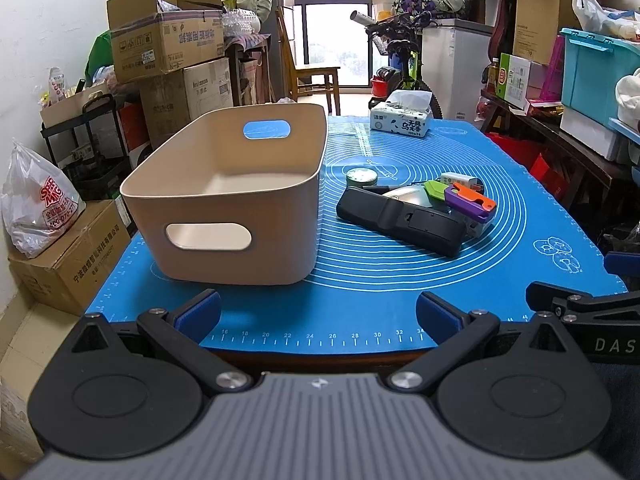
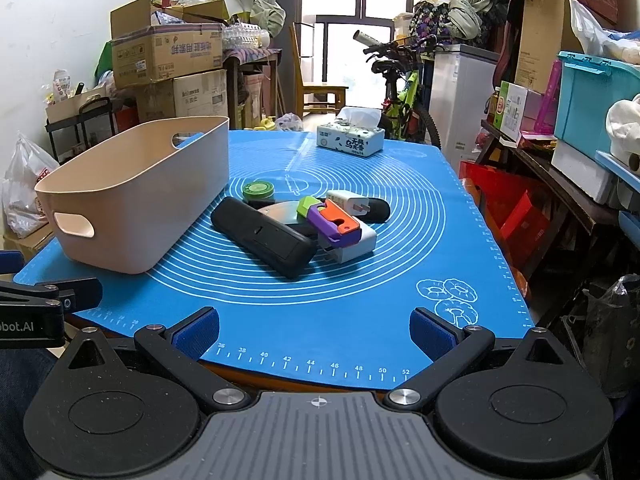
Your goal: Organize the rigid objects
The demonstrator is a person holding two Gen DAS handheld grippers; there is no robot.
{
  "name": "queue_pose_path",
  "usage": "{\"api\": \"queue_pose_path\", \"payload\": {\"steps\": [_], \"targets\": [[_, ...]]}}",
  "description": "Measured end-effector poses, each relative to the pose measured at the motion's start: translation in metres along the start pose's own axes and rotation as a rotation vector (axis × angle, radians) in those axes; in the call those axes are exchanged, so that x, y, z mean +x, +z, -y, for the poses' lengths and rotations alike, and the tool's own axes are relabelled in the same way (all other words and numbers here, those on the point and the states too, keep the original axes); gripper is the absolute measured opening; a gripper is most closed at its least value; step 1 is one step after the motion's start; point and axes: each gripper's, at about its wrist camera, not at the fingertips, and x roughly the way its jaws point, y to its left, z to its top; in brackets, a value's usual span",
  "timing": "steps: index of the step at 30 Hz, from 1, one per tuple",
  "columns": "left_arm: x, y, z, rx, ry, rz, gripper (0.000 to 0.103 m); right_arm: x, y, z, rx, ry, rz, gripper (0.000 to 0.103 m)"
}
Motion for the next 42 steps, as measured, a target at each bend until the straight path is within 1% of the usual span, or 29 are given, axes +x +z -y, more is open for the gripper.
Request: {"api": "queue_pose_path", "payload": {"steps": [17,21,23,25,28,32,35,37,40,42], "targets": [[-0.002,0.0,-0.001,0.002,0.005,0.002,0.102,-0.005,0.002,-0.004,-0.006,-0.001,0.008,0.101],[-0.006,0.005,-0.008,0.001,0.013,0.021,0.102,-0.005,0.004,-0.005,-0.002,0.001,0.011,0.101],[-0.007,0.011,-0.015,-0.006,0.027,0.036,0.103,-0.005,0.008,-0.005,-0.007,0.007,0.013,0.101],[-0.007,0.019,-0.023,-0.013,0.056,0.056,0.102,-0.003,0.015,-0.005,-0.009,0.018,0.02,0.101],[-0.005,0.033,-0.037,-0.012,0.101,0.078,0.102,0.002,0.027,-0.006,-0.038,0.011,0.04,0.101],[0.005,0.054,-0.058,-0.018,0.148,0.093,0.102,0.013,0.048,-0.009,-0.073,0.01,0.064,0.101],[0.019,0.07,-0.073,-0.014,0.171,0.08,0.103,0.028,0.062,-0.009,-0.066,0.047,0.063,0.101],[0.027,0.076,-0.079,0.003,0.187,0.072,0.102,0.042,0.072,-0.009,-0.067,0.054,0.054,0.101],[0.038,0.083,-0.094,-0.015,0.191,0.073,0.102,0.063,0.081,-0.012,-0.086,0.032,0.043,0.101],[0.05,0.089,-0.106,-0.029,0.178,0.051,0.103,0.078,0.088,-0.013,-0.093,0.022,0.032,0.101]]}}
